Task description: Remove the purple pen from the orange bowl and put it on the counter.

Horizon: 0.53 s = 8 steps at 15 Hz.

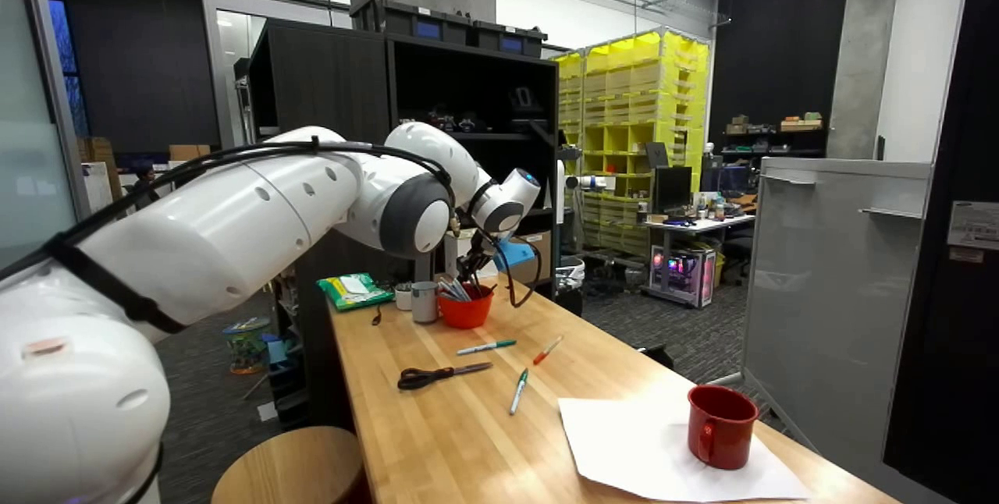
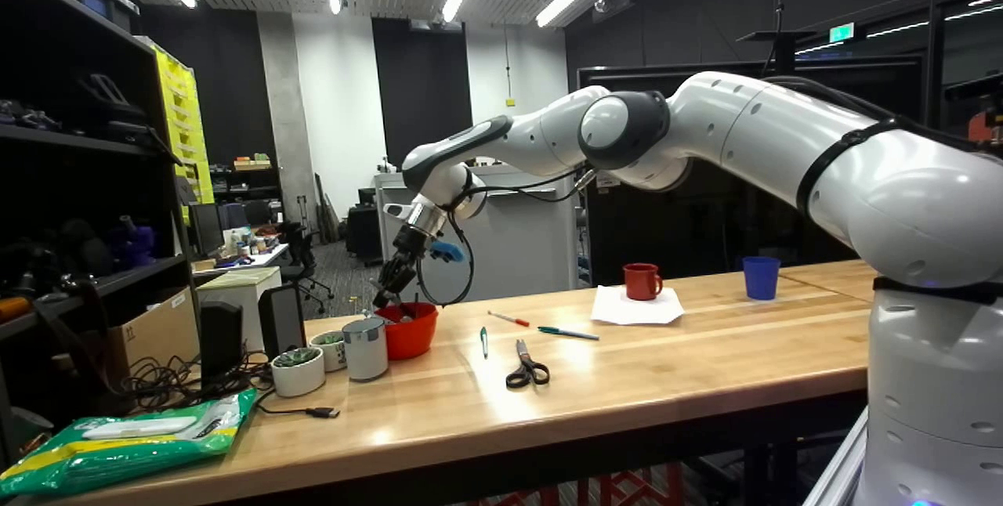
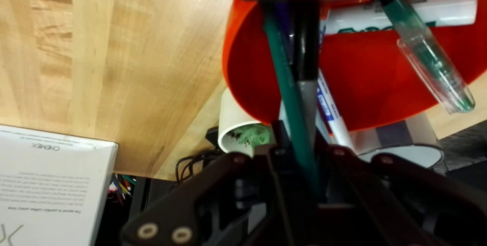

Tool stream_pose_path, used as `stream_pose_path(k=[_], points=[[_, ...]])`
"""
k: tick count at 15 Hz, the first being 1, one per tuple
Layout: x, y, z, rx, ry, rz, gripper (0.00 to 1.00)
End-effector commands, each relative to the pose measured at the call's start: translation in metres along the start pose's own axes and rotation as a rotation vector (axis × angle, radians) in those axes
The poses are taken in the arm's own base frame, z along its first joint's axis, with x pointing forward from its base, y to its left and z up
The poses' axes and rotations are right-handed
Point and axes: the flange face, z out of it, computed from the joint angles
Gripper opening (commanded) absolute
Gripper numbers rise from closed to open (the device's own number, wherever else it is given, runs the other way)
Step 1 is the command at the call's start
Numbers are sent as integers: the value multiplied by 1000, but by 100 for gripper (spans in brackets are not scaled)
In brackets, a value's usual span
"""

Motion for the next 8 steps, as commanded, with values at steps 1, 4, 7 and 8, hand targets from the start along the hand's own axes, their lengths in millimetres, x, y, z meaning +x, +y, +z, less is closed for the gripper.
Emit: stream_pose_path(k=[1, 4, 7, 8], points=[[17, -3, -14, -11, 19, -1, 4], [25, -4, -18, -10, 40, -2, 4], [35, -7, -23, 5, 84, 0, 4], [39, -8, -24, 7, 97, 3, 4]])
